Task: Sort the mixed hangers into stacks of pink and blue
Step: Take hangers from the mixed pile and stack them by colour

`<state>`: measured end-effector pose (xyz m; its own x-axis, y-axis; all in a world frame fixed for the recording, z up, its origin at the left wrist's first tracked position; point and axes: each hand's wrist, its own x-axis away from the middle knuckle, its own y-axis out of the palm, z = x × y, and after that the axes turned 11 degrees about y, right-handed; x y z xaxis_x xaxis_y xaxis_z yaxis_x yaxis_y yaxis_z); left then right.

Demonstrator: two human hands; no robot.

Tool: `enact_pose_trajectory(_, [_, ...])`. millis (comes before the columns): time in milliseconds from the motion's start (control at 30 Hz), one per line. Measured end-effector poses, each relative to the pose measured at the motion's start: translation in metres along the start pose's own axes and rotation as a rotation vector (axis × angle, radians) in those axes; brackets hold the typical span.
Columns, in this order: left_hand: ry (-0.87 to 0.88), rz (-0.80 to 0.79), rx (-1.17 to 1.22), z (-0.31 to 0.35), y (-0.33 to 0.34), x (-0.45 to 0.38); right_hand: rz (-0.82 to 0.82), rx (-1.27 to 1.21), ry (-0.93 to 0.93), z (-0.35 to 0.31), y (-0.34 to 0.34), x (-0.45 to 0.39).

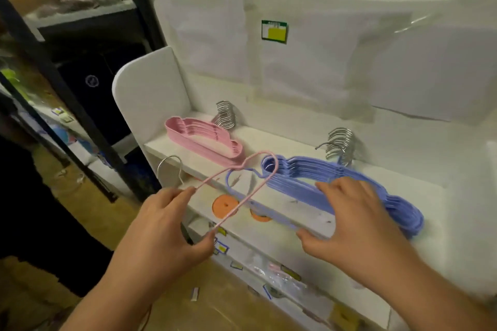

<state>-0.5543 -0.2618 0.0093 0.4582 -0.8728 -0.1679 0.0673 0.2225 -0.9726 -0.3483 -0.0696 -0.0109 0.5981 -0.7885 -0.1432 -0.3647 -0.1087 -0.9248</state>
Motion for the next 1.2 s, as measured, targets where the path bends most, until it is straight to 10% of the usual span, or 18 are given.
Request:
enact_pose_trajectory(733, [0.935, -0.217, 0.006, -0.221, 0.06, -0.319, -0.052, 0.317, 0.522, -0.057, 0.028, -0.097])
enact_pose_trajectory(1200, [0.958, -0.165, 0.084, -0.223, 0.061, -0.314, 0.015, 0.257, 0.477, -0.072, 0.036, -0.1])
